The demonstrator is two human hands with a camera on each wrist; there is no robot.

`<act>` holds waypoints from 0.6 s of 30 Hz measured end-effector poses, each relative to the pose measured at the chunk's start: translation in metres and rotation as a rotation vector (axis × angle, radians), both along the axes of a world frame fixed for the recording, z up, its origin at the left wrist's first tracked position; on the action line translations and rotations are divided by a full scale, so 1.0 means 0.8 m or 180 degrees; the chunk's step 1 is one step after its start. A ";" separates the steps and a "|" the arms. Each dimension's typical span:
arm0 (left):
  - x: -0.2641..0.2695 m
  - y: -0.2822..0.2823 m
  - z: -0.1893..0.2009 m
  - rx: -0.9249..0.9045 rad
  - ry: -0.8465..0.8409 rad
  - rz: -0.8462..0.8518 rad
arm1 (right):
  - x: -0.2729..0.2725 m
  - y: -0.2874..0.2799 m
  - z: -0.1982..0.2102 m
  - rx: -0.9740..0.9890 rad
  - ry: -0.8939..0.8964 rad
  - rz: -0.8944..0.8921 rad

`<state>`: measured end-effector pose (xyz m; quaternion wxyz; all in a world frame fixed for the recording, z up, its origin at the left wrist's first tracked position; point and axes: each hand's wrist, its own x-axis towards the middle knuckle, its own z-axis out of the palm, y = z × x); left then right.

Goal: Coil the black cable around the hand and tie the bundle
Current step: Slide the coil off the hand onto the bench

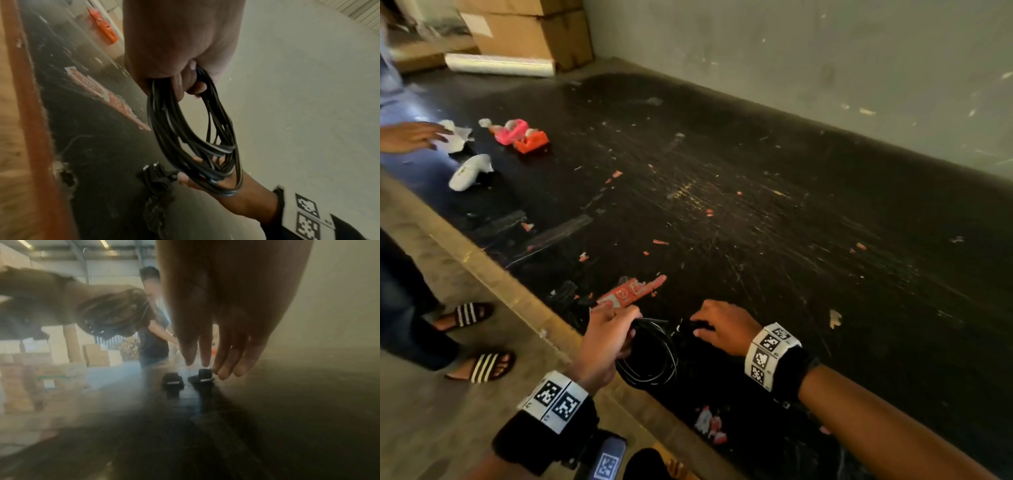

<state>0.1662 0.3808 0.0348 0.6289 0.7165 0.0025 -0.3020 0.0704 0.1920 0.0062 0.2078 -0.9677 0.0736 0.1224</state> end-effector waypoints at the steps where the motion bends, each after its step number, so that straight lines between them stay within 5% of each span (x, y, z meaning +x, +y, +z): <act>1: 0.005 0.000 -0.003 0.0011 0.0056 -0.0071 | 0.005 0.006 -0.002 -0.0091 0.0045 0.0060; 5: 0.021 -0.003 -0.012 0.0047 0.0162 -0.0299 | 0.020 0.022 -0.013 -0.0384 0.0144 0.0137; 10: 0.023 -0.023 -0.012 0.0163 0.0182 -0.0913 | 0.009 0.011 -0.014 0.0069 0.0044 -0.0555; 18: -0.023 -0.097 0.005 -0.0048 0.0155 -0.2053 | -0.065 -0.008 0.043 0.1548 -0.1448 -0.2352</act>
